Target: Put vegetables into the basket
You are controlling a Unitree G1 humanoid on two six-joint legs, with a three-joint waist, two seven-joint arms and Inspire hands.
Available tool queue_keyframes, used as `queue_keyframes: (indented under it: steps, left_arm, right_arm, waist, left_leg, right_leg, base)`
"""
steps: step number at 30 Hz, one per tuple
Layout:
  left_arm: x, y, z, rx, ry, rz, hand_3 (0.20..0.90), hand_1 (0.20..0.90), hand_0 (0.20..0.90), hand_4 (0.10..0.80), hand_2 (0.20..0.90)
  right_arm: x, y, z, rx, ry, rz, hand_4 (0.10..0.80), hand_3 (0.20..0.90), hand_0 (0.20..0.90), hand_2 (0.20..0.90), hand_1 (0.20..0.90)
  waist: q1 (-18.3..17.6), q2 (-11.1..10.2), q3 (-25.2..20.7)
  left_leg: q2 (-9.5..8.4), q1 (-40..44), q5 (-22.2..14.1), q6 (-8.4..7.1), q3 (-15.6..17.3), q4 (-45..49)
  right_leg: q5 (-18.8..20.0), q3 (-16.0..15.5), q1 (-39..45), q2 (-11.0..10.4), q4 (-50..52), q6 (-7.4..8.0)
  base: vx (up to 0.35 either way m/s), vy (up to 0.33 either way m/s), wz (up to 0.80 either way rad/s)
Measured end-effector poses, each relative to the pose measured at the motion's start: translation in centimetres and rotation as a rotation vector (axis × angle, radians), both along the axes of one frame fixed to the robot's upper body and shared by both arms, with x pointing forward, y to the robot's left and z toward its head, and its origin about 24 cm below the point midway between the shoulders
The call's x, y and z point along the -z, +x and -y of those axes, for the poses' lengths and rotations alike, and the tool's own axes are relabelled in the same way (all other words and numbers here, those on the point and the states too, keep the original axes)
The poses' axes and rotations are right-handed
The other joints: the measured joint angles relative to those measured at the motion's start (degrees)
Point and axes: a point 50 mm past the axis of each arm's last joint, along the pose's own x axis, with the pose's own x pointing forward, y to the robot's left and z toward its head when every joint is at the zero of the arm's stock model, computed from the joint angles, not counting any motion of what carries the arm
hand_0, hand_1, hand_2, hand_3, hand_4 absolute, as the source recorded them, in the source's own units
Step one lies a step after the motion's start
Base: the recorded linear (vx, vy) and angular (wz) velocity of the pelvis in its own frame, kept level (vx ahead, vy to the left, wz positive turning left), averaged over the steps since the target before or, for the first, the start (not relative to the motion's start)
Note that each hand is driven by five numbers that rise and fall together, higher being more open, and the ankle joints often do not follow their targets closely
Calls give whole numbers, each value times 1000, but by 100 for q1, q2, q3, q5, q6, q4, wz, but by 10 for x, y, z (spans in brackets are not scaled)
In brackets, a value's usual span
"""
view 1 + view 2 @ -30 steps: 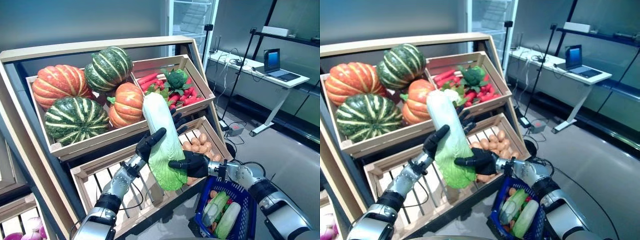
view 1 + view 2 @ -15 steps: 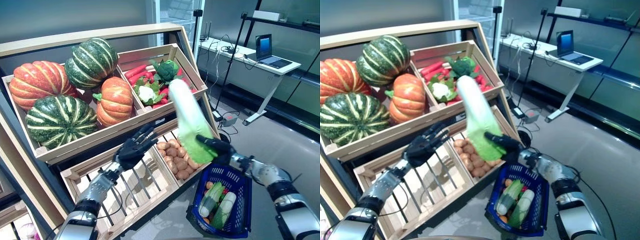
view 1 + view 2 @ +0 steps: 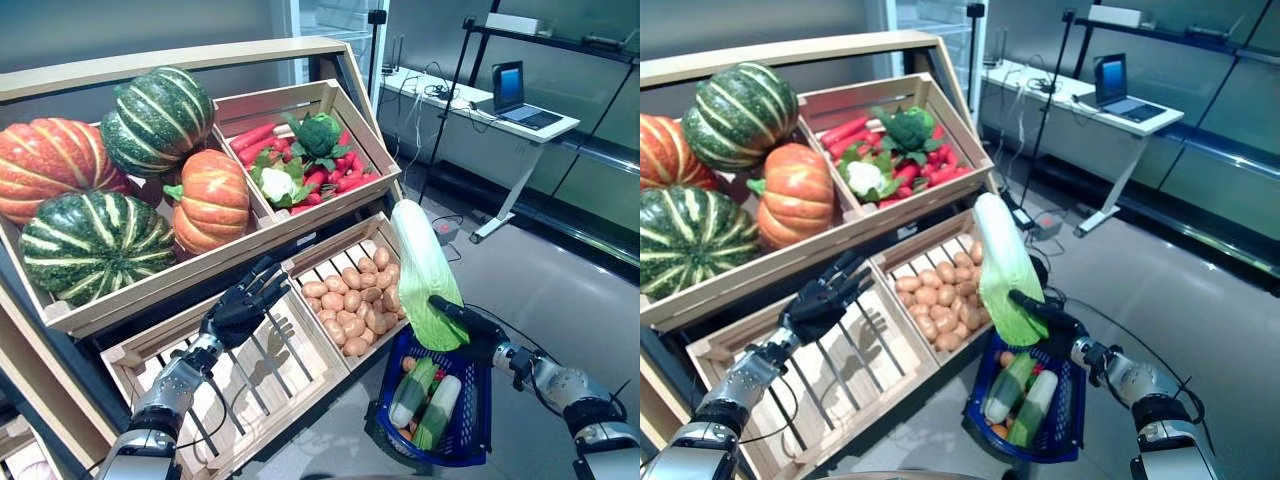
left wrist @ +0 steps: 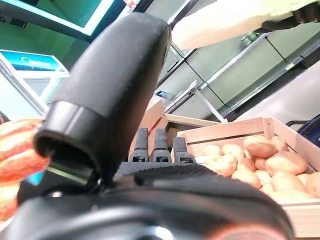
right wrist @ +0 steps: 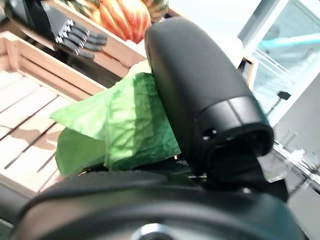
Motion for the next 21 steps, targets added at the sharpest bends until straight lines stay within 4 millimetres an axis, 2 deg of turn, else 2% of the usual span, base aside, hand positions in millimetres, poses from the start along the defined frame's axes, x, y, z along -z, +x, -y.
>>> queue_keyframes:
  steps: [3,7,9,11,14,17,20,21]
  left_arm:
    - [0,0,-6,-65,80,-4,900,900,900,800,900]
    - [-2,-3,-21,-215,240,-7,900,900,900,800,900]
    - [-3,-8,-20,-248,288,1,900,900,900,800,900]
    - [-10,-2,-9,-253,297,39,900,900,900,800,900]
    - [-31,20,7,-226,306,122,900,900,900,800,900]
    - [-45,38,22,-183,314,167,900,900,900,800,900]
    - [-57,50,35,-147,282,210,900,900,900,800,900]
    - [-62,55,39,-135,279,225,900,900,900,800,900]
  right_arm:
    - [9,-9,16,88,-101,-44,400,300,300,300,300]
    - [27,-30,47,287,-308,-191,400,300,300,300,300]
    - [34,-41,55,372,-387,-242,400,300,300,300,300]
    - [37,-46,63,449,-486,-280,400,300,300,300,300]
    - [28,-30,65,511,-555,-283,400,300,300,300,300]
    - [15,-9,66,571,-569,-259,400,300,300,300,300]
    - [-8,20,66,642,-526,-195,400,300,300,300,300]
    - [-14,27,66,653,-522,-176,400,300,300,300,300]
  waist:
    - [9,-4,8]
    - [45,-30,181]
    - [83,-33,277]
    - [232,-48,597]
    - [290,-104,1252]
    - [284,3,1824]
    - [283,162,2249]
    - [309,218,2369]
  left_leg:
    - [-2,24,-16,0,42,-1]
    - [-9,47,-20,1,75,0]
    - [-15,2,-18,1,79,5]
    - [16,-294,-60,15,70,250]
    - [86,-1064,-232,84,-120,1043]
    - [269,-1792,-562,100,-417,1968]
    - [256,-2521,-864,225,-728,2812]
    - [297,-2737,-974,275,-810,3039]
  right_leg:
    - [0,26,-5,0,0,1]
    - [6,92,-18,4,2,-1]
    - [25,108,-72,5,28,-4]
    - [-1,98,-498,-11,410,-54]
    - [-56,45,-1127,-125,976,-163]
    - [-237,-42,-1596,-175,1522,-316]
    - [-267,-113,-2114,-348,1866,-311]
    - [-351,-173,-2316,-438,2338,-401]
  base:
    - [30,-14,-7]
    - [-15,-4,-5]
    - [-238,-13,-5]
    - [-554,-86,-16]
    - [-406,-64,7]
    - [-282,-2,12]
    - [-256,29,-8]
    - [-153,26,-8]
